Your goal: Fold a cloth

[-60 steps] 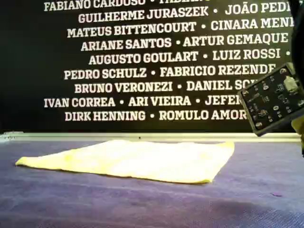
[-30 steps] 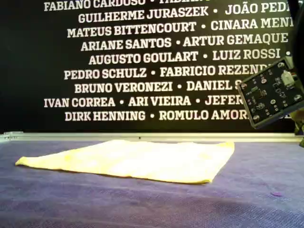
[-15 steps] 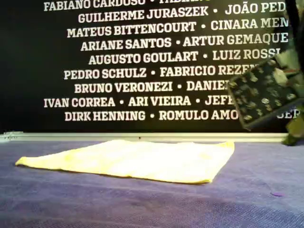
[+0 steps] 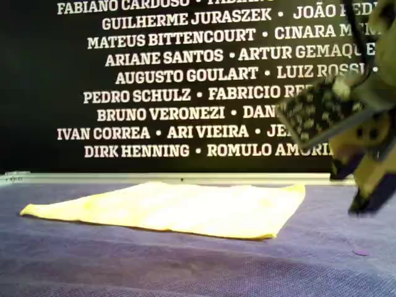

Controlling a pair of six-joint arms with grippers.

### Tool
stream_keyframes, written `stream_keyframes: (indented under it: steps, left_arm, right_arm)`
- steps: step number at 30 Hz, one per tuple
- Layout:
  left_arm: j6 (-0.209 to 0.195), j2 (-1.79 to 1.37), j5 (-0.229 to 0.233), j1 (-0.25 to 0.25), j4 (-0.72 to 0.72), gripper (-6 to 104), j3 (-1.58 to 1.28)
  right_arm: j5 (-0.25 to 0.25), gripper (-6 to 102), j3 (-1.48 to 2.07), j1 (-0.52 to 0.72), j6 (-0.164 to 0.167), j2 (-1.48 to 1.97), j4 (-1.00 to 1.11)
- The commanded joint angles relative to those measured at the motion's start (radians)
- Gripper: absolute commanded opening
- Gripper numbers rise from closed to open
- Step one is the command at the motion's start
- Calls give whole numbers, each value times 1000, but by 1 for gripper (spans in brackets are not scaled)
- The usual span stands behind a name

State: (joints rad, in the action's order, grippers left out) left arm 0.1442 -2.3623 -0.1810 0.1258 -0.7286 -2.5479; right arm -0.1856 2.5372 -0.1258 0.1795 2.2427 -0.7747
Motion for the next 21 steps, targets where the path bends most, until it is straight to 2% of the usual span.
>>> stream_keyframes:
  steps: [1, 6, 9, 19, 21]
  left_arm:
    - [-2, 206, -3, 35, 25, 72, 224]
    - [8, 440, 9, 35, 25, 72, 399]
    - [8, 557, 11, 35, 25, 72, 491]
    - [11, 736, 12, 37, 25, 72, 666]
    - [11, 752, 12, 37, 25, 72, 690]
  right_arm:
    - [-54, 71, -167, -6, 0, -213, 54]
    - [-230, 75, -284, -8, 0, -390, 54]
    - [-285, 75, -345, -8, 0, -454, 54]
    - [-293, 75, -512, -8, 0, -698, 54]
    - [-281, 75, -554, -9, 0, -739, 54]
